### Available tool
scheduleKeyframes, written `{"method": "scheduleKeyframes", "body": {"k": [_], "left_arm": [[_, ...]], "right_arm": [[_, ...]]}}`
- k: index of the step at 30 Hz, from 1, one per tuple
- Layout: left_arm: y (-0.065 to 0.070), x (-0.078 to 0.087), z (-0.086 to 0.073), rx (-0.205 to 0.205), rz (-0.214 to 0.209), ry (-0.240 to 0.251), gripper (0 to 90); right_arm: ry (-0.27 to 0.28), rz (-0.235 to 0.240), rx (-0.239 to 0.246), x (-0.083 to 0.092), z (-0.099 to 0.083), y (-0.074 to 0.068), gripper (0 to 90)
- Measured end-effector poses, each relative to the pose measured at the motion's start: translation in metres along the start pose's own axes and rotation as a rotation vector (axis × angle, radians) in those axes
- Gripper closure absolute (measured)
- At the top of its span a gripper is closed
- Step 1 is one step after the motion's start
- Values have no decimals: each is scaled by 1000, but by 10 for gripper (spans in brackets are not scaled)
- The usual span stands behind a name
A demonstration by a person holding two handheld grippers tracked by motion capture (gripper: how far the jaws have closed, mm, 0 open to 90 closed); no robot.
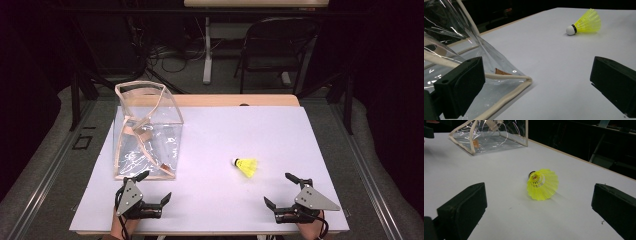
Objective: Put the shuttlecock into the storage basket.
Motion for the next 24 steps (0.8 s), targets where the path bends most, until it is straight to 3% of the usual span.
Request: {"method": "scheduleKeyframes", "body": {"k": [24], "left_arm": [[2, -2, -1, -3, -20, -14, 0]], "right_arm": [[-45, 21, -10, -4, -4, 0, 0]]}}
Point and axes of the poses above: each handheld gripper's, and its own axes: x roughly backward along the jaws, z roughly out of its top, y roughly to its right, the point moved 6 cm from there along -x, roughly forward along the jaws
